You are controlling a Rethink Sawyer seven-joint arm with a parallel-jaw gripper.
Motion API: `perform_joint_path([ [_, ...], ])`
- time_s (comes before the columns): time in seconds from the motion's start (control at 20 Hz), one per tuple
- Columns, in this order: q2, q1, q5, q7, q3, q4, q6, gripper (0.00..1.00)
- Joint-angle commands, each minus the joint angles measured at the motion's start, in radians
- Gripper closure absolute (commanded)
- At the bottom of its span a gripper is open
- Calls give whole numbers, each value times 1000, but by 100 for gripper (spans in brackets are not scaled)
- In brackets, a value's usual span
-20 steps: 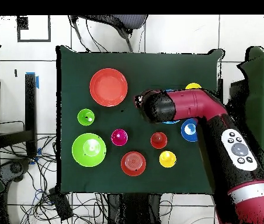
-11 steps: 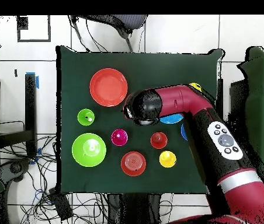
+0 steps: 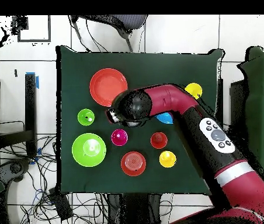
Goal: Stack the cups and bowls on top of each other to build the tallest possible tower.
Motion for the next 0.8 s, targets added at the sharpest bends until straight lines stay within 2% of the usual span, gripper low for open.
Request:
perform_joint_path([
  [0.05,-18,32,-8,-238,140,174,8,0],
  [0.35,-19,67,31,-182,220,186,11,0],
  [0.6,-21,83,34,-156,265,221,-2,0],
  [0.8,-10,97,5,-145,252,238,-2,0],
])
